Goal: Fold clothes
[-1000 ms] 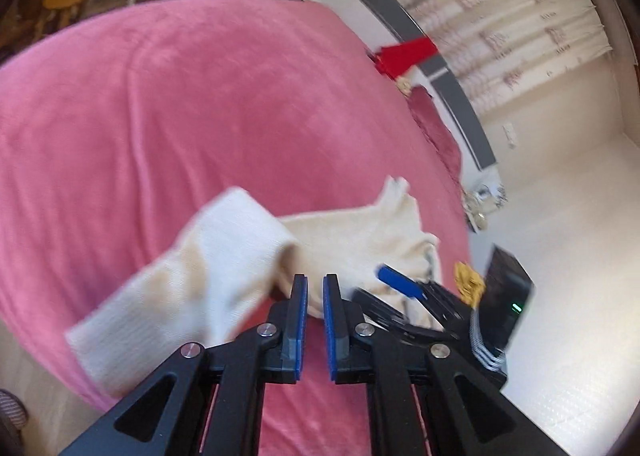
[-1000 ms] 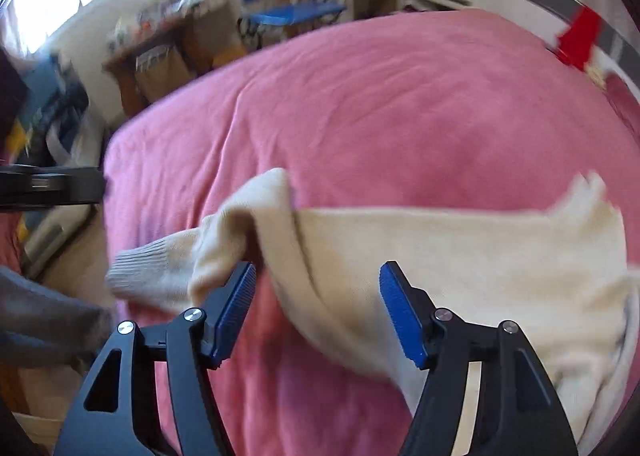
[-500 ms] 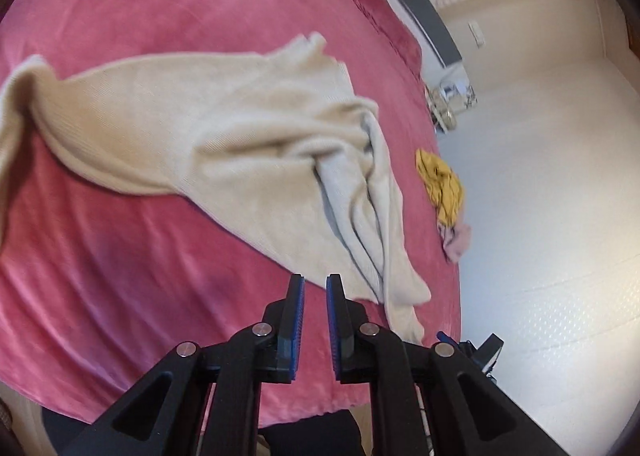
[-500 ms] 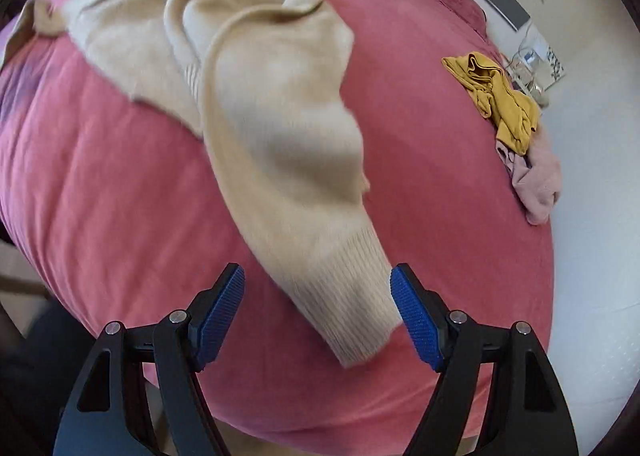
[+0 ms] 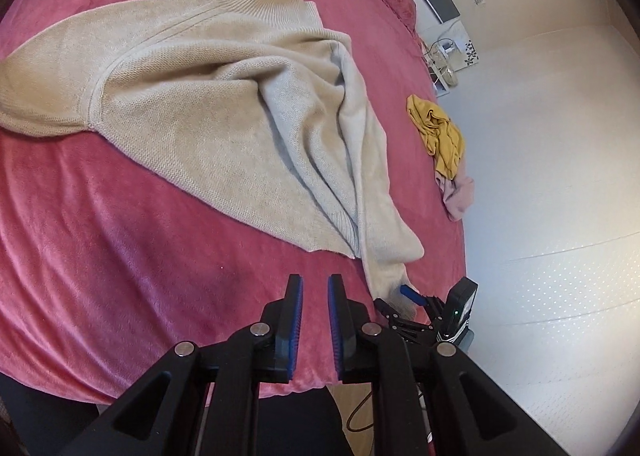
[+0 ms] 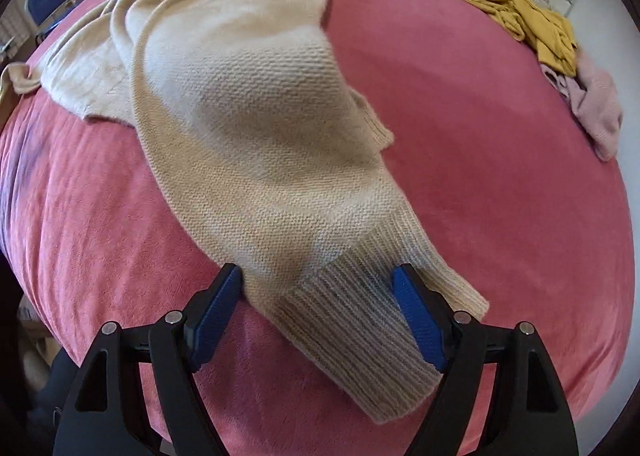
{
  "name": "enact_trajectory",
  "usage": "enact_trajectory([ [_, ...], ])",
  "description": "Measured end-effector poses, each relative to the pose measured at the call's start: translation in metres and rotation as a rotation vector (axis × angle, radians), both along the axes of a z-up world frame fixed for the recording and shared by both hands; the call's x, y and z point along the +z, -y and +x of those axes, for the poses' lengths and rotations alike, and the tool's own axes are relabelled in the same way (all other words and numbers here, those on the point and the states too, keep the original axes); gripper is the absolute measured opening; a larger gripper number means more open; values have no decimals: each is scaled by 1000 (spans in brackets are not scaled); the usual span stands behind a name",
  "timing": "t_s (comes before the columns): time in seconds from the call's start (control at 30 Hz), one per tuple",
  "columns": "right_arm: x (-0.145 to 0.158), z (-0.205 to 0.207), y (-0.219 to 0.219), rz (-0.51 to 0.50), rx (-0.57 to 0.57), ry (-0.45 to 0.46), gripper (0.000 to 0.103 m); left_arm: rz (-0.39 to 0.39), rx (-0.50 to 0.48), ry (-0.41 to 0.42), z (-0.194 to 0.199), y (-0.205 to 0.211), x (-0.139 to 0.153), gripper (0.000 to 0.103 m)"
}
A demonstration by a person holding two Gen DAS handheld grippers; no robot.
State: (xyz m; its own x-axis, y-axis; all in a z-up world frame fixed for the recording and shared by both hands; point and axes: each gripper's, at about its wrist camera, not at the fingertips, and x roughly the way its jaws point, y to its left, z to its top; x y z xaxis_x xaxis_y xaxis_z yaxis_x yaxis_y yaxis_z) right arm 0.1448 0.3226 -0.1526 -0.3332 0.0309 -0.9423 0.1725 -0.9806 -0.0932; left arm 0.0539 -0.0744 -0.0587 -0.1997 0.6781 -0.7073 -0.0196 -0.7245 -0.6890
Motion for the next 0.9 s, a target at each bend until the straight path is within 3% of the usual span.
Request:
enact_trajectory([
  [0.13,13,6,15,51,77,-67,83,9,13,20,1,7,-8,12],
  [0.27,-1,-3,17,85,72,2,87,16,29,30,5,14,-12,12],
  [0.33,3,-5,11,45,39,19,87,18,27,19,8,16,-10,12],
  [0.37,6,-5,5,12,12,28,69,18,26,17,9,17,-9,12],
  [0.4,9,-6,0,-22,-14,36,37,19,27,18,10,18,-9,13],
  [0.47,16,-8,-8,-42,-62,46,9,25,32,21,10,21,-10,13],
  [0.57,24,-7,-5,-6,-49,63,9,37,41,26,11,25,-12,13],
  [0.7,56,-5,0,8,-25,20,9,35,35,13,10,27,-10,13],
  [0.9,154,-21,-9,110,-1,-137,9,14,21,7,-3,27,-17,14],
])
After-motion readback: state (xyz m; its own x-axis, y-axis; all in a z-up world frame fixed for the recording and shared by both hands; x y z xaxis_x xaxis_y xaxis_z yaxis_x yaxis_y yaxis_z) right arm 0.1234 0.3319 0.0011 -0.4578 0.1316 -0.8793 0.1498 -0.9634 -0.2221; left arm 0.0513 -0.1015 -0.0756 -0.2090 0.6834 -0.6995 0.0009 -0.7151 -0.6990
